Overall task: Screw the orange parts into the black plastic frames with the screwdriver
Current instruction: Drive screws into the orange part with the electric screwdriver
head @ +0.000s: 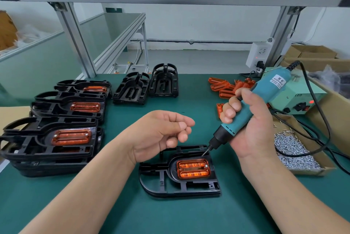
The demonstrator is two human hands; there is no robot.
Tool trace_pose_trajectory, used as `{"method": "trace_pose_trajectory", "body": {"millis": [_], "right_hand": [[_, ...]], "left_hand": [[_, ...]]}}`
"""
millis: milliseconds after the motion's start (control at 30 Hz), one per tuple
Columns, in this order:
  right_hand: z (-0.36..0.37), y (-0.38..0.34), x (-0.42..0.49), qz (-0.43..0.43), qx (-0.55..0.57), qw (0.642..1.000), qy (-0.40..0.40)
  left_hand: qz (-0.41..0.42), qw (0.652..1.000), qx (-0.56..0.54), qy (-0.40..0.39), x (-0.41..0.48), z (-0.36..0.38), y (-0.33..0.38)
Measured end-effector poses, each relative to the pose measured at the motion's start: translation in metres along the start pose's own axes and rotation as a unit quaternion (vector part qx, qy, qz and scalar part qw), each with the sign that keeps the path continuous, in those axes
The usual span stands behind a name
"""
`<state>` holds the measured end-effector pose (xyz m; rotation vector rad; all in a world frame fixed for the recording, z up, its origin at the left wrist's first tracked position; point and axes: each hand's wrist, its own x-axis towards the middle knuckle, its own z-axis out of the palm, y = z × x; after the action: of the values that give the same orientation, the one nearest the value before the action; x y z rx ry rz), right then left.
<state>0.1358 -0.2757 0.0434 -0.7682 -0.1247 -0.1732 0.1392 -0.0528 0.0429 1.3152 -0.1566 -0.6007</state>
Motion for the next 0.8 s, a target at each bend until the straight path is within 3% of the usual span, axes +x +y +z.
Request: {"method": "trace_pose_trajectory", "body": {"millis": [233, 800], "right_hand": [[-0.002, -0.002, 0.002, -0.01, 0.003, 1.0, 0.002], [-0.004, -0.012, 0.006, -0.054, 0.061, 0.997, 0.016]], "left_hand": [[0.018, 1.0, 0.006, 0.017, 0.001, 0.0, -0.002], [0.042, 0.984, 0.174, 0.008, -0.001, 0.005, -0.007]]}}
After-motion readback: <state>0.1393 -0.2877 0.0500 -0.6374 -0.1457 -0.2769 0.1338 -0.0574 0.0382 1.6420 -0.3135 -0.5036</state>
